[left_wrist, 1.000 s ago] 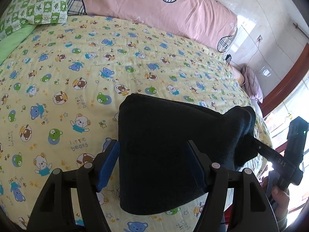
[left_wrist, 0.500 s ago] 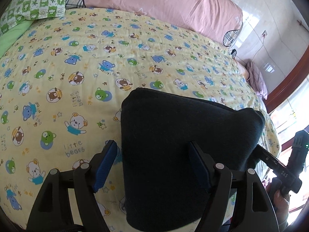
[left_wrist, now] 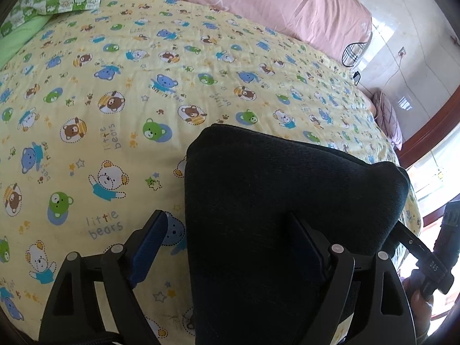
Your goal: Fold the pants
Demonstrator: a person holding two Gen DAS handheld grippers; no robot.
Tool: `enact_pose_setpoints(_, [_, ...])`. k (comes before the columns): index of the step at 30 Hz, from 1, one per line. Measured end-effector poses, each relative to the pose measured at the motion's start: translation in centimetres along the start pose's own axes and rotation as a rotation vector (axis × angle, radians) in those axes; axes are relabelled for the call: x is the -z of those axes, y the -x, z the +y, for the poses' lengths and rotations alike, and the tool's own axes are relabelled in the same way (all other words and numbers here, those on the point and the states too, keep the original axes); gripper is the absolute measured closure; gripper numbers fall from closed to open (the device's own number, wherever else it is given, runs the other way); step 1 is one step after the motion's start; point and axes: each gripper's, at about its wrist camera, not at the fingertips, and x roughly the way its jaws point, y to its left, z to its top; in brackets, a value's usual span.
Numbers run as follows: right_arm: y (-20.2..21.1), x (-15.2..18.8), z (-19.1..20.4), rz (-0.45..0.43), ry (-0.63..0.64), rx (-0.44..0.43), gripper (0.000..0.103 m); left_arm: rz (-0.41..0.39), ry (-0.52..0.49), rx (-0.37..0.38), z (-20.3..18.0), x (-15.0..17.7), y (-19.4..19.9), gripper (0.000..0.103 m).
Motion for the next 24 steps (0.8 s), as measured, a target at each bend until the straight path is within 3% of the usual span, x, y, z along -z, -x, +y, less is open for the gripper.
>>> enact_pose_setpoints(2, [-0.1,-0.1,0.0,0.002,-0.012,-0.030,0.015,0.006,0.012,0.006,0.3,0.1,-0.2,0.016])
enact_pose_setpoints(10, [-1.9,0.1,-1.2,0.056,-0.173,-0.288,0.037,0.021,0.051,0.030,0.9,0.1,-0.7,0.017])
enact_pose_setpoints(12, [-2.2,0.2,-1.3,0.063,-0.192,-0.311,0.038,0.024,0.048,0.037,0.9,0.1,-0.8,0.020])
enact_pose_setpoints(14, [-2.6,0.3,-1.6,0.072,-0.223,-0.349,0.038,0.032,0.045,0.069,0.7,0.0,-0.8,0.036])
enact_pose_setpoints(19, [-2.9,0.5,-1.3,0.081,-0.242,-0.384,0.045,0.021,0.012,0.055,-0.4,0.0,-0.7,0.045])
enact_pose_setpoints(24, [-2.4,0.5,-0.3,0.059,-0.200,-0.345,0.050,-0.001,-0.020,0.036,-1.2,0.0,0.1,0.057])
